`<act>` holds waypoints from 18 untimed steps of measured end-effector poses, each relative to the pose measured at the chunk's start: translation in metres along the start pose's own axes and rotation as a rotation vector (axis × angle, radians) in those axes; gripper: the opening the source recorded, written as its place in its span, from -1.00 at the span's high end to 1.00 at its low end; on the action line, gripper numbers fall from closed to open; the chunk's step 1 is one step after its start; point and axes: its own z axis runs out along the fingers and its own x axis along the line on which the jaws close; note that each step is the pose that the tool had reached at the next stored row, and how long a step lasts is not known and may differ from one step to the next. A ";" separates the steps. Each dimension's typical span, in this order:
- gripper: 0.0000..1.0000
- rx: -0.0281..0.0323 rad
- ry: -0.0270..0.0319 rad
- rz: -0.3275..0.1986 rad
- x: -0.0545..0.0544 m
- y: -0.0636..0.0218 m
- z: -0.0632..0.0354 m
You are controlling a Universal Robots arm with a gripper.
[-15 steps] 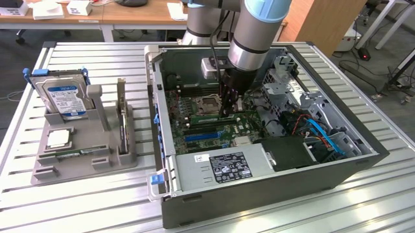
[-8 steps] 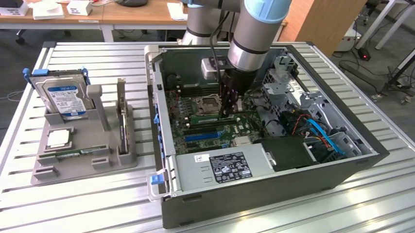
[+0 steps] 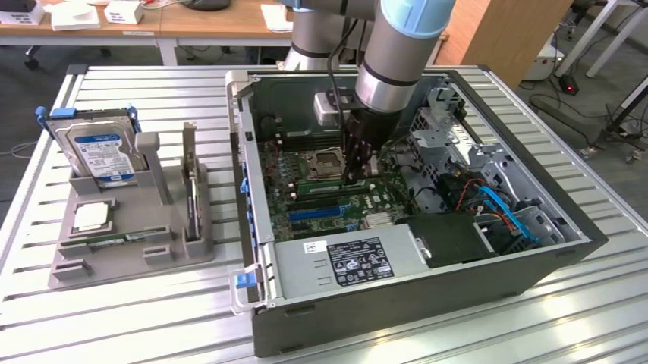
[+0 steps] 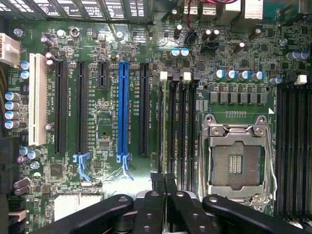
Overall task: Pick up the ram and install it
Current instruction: 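Insert the ram into the slot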
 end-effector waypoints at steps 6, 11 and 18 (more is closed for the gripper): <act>0.79 0.0001 -0.0003 0.000 0.000 -0.0001 0.0011; 0.79 0.0000 0.0000 0.000 0.000 -0.0001 0.0011; 0.79 0.0000 0.0000 0.000 0.000 -0.0001 0.0019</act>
